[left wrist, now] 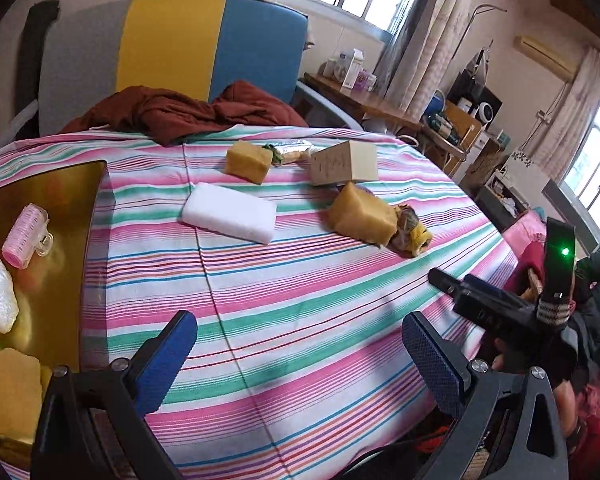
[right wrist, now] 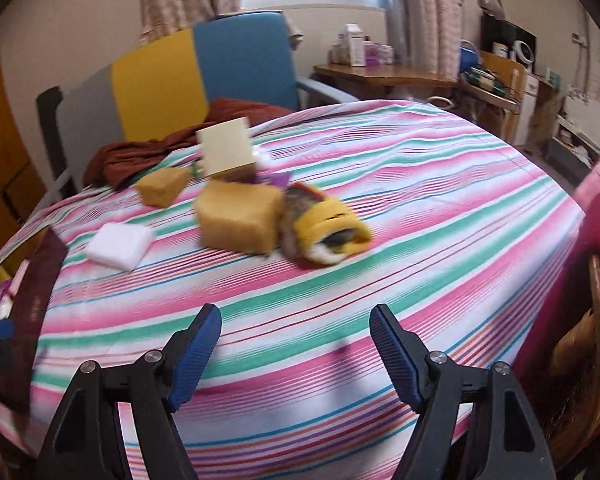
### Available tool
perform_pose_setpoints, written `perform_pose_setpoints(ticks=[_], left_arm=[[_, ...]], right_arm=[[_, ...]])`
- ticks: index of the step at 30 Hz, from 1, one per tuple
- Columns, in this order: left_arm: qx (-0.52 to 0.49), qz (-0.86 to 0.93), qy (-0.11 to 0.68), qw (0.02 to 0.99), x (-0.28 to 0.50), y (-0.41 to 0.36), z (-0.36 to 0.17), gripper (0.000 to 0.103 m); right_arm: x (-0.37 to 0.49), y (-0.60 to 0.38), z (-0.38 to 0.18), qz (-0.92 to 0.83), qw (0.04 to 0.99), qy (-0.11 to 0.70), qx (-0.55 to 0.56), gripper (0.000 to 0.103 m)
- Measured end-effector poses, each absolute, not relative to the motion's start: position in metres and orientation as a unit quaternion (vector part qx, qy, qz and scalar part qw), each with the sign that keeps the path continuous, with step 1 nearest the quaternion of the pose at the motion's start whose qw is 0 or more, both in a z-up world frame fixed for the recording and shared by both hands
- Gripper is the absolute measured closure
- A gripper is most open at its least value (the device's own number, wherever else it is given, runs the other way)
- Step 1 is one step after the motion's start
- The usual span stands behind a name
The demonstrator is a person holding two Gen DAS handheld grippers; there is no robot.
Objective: Organize objects
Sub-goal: 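Withdraw both open tools from the tray back over the remaining items, then grasp the yellow knitted sock with the right tool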
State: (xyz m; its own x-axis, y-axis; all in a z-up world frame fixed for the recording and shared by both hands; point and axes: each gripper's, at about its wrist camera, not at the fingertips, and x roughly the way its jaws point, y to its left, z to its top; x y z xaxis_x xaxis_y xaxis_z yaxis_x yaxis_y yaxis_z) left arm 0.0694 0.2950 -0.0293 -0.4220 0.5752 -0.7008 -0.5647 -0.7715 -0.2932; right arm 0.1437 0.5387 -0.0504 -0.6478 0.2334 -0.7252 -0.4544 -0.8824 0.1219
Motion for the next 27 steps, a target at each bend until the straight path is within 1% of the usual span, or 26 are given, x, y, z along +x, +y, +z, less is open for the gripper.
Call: perform_pose_setpoints(ticks=[7,14,18,20,22,27], left_arm=[[-0.43,0.845,0.006,0.318,0.061,0.299,-0.041,0.0],[-0.451,0.842,0.006,0.297,0.046,0.304,-0.052,0.0],[-0.456,0.844,0.006,0.282,0.039,0.302,-0.053,0.0],[-0.453,0.848,-0.001,0.276,0.036,0.3,-0.05,0.0],[-0.454,0.848,0.0,0.271,0.034,0.301,-0.049,0.0],[-0.449,0.854,0.014,0.261,0.029,0.308,-0.048,0.0]], right_arm=[[0.138,0.56,-0.052,0.894,0.209,0.155,-0.364,0.025],[0.109,0.573,-0.055,0.897,0.211,0.147,-0.361,0.025],[0.089,0.576,-0.062,0.898,0.197,0.134,-0.37,0.025],[0.084,0.577,-0.065,0.899,0.189,0.13,-0.373,0.027],[0.082,0.579,-0.067,0.901,0.178,0.132,-0.374,0.034],[0.086,0.583,-0.068,0.908,0.161,0.144,-0.36,0.036]])
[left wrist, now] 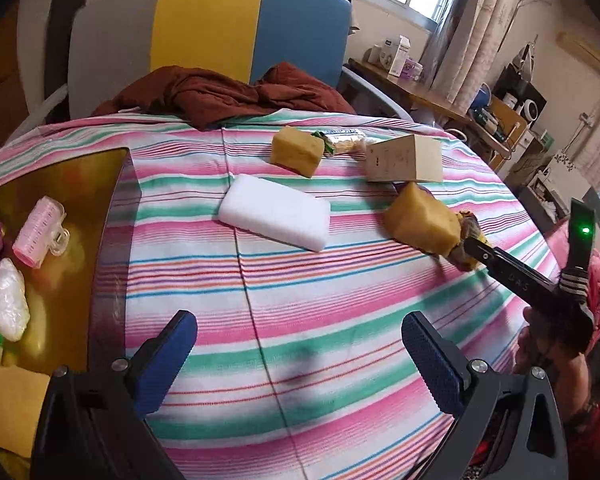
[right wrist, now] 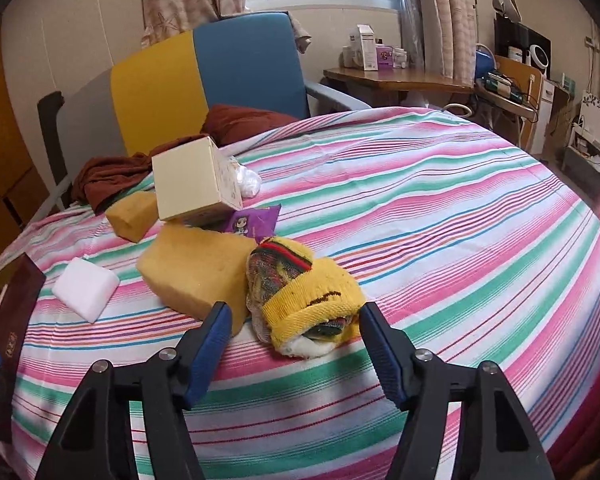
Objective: Organize objects
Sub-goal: 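Grasp the yellow knitted sock with the right tool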
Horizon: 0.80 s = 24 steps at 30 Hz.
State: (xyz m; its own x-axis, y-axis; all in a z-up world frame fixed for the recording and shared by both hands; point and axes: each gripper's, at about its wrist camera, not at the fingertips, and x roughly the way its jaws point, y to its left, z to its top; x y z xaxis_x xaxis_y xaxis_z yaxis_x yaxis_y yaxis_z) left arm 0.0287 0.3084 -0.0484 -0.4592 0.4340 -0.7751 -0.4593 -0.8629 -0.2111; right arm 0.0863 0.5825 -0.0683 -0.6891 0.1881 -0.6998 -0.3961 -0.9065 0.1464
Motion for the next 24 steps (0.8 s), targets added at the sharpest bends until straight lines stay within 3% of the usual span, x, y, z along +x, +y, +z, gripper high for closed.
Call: perform_pose_setpoints(ticks=[8,12,16,24], left_arm=[[-0.462,0.856,0.001,0.233,0.005,0.317,-0.05,0.0],[-0.47,0.858,-0.006,0.206,-0.014,0.323,-0.056,0.0],[-0.468,0.866,0.006,0.175,-0.032,0.329,-0.062,0.0],[-0.481,0.861,0.014,0.163,-0.077,0.343,-0.085,0.0]], right_arm=[[0.07,0.59,-0.067,0.909,0.169,0.148,-0.352,0.037],[0.064,0.596,-0.078,0.902,0.178,0.157,-0.36,0.055],[0.073,0.598,-0.079,0.907,0.178,0.168,-0.342,0.065],[0.078,0.595,-0.081,0.911,0.186,0.166,-0.327,0.067]])
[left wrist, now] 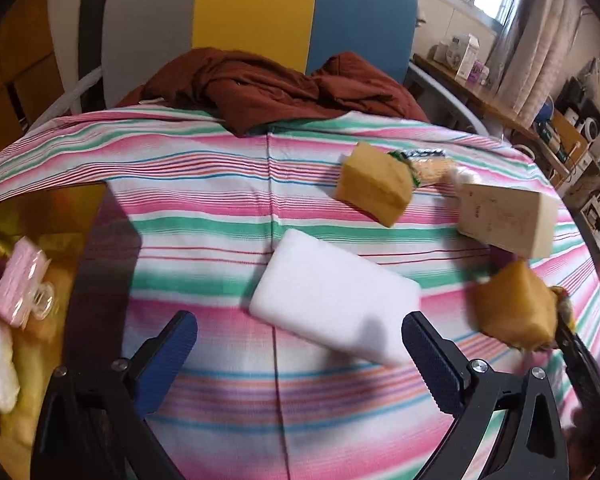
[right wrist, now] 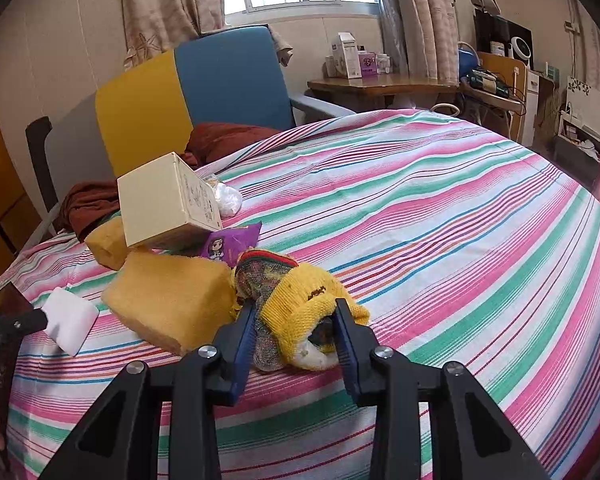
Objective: Organize objects
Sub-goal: 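Grasp the yellow knitted sock with the right tool, then grasp the white foam block with the left tool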
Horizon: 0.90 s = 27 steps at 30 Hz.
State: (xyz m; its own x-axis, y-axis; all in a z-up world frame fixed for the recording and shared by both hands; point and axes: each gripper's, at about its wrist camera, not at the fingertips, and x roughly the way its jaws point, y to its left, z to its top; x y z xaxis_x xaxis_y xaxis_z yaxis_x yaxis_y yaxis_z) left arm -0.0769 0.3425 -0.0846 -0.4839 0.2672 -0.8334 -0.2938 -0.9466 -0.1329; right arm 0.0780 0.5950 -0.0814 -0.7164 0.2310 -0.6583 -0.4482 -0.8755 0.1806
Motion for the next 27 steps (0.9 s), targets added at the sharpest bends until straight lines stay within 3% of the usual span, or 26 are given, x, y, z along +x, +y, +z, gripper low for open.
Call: perform_pose_setpoints(ticks=[13,19,23,27], left_arm=[[-0.496,0.82,-0.085,0.274,-0.104,0.357,-0.073,0.0],[-0.5,0.848,0.029,0.173,-0.091,0.369,-0.072,0.0],[-0.547,0.816,-0.038,0.181,-0.085,0.373,-0.081,0.0],[-0.529,0.827,-0.009,0.191,-0.096,0.397,-0.075,0.0]], right_arm=[[0.08,0.597,-0.084,0.913,0.183,0.172,-0.321,0.066],[0.08,0.599,-0.084,0.914,0.182,0.174,-0.318,0.066],[0.079,0.601,-0.085,0.914,0.181,0.176,-0.317,0.066],[0.079,0.602,-0.085,0.914,0.18,0.177,-0.317,0.066]])
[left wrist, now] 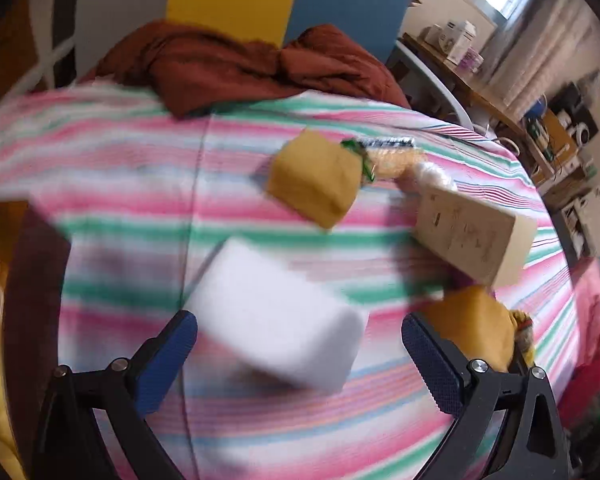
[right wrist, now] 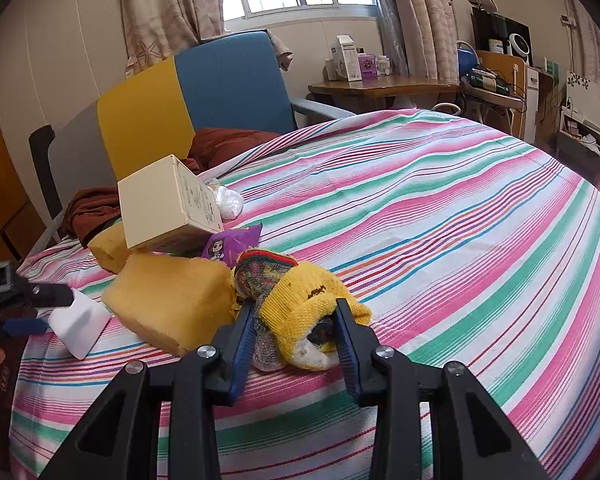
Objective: Organize objects
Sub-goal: 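Grasp the white foam block with the left tool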
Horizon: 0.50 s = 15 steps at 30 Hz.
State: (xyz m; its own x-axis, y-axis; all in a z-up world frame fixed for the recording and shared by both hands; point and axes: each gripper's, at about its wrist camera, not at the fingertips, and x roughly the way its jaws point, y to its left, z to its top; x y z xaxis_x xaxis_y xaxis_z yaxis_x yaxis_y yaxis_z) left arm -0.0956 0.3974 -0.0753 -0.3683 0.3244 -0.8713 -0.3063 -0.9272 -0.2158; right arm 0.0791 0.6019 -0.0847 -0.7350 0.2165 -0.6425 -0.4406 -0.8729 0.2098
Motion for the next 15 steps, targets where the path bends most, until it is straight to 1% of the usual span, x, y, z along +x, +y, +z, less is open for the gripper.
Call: perform_pose_setpoints(ticks=[4,8,11,13,15], left_arm=[[-0.533,0.823,0.025,0.194,-0.118,0.413,-0.077,0.0],[-0.537,0.823,0.043,0.179,-0.111,0.415,-0.082,0.0],[-0.535,0.833,0.076,0.119,-0.096,0.411,-0.084,0.0],[-0.527,0.843,0.048,0.094,-0.089,0.401,-0.08,0.0],[-0.537,0.84,0.053,0.057,-0.091,0.397,-0.083,0.0]], right_arm=[[0.08,0.602,-0.085,0.915,0.179,0.178,-0.316,0.066],[0.08,0.604,-0.085,0.915,0.176,0.183,-0.313,0.066],[0.08,0.606,-0.086,0.915,0.174,0.188,-0.311,0.066],[0.081,0.607,-0.086,0.915,0.172,0.191,-0.31,0.066],[0.08,0.607,-0.087,0.915,0.172,0.192,-0.31,0.066]])
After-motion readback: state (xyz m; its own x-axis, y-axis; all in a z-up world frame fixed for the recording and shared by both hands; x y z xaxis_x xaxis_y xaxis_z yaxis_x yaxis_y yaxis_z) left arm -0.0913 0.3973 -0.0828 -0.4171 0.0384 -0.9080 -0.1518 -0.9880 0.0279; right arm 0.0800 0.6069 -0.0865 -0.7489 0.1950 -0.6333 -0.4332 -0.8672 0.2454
